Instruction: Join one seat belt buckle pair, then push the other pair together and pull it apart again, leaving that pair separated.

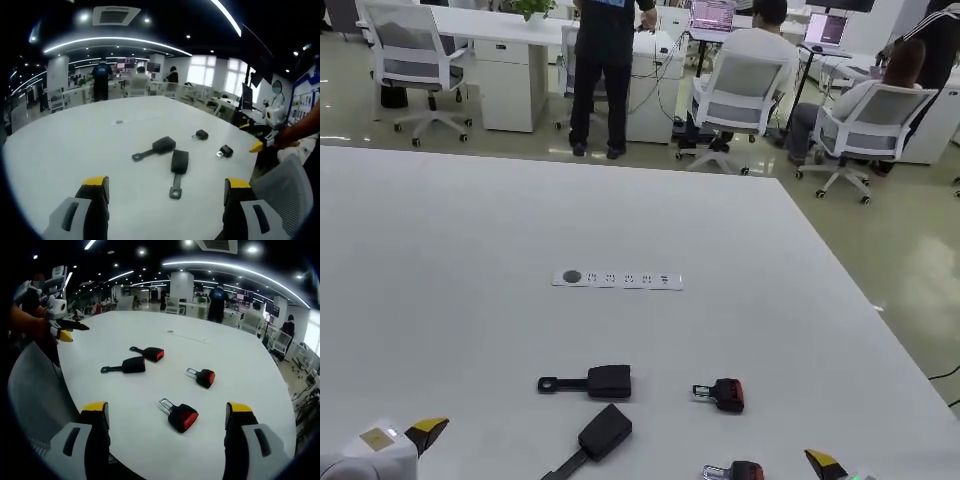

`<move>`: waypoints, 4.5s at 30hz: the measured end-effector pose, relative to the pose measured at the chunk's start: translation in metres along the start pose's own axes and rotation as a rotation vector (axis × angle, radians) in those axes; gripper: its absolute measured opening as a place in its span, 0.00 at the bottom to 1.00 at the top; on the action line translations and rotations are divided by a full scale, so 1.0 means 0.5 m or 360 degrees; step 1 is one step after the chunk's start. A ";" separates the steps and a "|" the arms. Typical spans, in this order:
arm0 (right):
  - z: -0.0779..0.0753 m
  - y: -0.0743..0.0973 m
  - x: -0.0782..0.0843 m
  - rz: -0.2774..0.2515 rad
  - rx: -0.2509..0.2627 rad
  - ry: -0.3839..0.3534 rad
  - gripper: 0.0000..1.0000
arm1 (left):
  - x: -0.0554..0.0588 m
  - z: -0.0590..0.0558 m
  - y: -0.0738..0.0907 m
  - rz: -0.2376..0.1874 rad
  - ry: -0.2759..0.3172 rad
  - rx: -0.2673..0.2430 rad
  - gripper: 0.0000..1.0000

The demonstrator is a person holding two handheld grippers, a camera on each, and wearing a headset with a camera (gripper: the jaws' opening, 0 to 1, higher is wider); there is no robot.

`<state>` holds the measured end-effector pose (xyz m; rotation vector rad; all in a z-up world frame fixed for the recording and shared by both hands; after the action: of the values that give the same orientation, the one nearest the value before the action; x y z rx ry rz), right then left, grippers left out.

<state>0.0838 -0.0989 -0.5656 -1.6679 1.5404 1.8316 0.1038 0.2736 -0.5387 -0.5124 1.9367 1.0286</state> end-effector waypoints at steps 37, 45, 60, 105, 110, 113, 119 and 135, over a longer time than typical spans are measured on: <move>-0.023 -0.044 0.035 0.0103 -0.0116 0.0005 0.95 | 0.009 -0.005 -0.103 0.0136 -0.0073 0.0068 0.96; -0.030 -0.066 0.046 0.0160 -0.0192 0.0051 0.92 | 0.004 -0.014 -0.145 0.0183 -0.0109 0.0107 0.94; -0.064 -0.112 0.068 0.0246 -0.0324 0.0078 0.87 | 0.015 -0.032 -0.250 0.0310 -0.0202 0.0183 0.85; -0.064 -0.163 0.127 0.0412 -0.0899 0.0524 0.34 | 0.057 -0.073 -0.405 0.0765 -0.0851 0.0766 0.35; -0.071 -0.193 0.129 0.0420 -0.0962 0.0420 0.33 | 0.059 -0.077 -0.406 0.0857 -0.1060 0.0938 0.34; -0.082 -0.201 0.135 0.0440 -0.1012 0.0576 0.33 | 0.063 -0.077 -0.414 0.0879 -0.1090 0.0975 0.34; -0.080 -0.215 0.120 0.0427 -0.1018 0.0459 0.32 | 0.071 -0.077 -0.417 0.0890 -0.1116 0.1019 0.34; -0.007 -0.304 0.021 0.0280 -0.1131 0.0590 0.32 | 0.072 -0.079 -0.418 0.0936 -0.1150 0.1025 0.33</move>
<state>0.1942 -0.0417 -0.6539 -2.3459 1.2505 2.4707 0.2054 0.1223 -0.6541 0.7383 1.6172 0.7050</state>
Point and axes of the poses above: the centre of the closed fingertips' face, and the gripper's own axes: y roughly backward along the fingers, z roughly to its left, x roughly out of its underside, the point moved 5 cm from there along y, roughly backward along the fingers, and after that the axes turned 11 degrees about y, right-handed, at the moved point
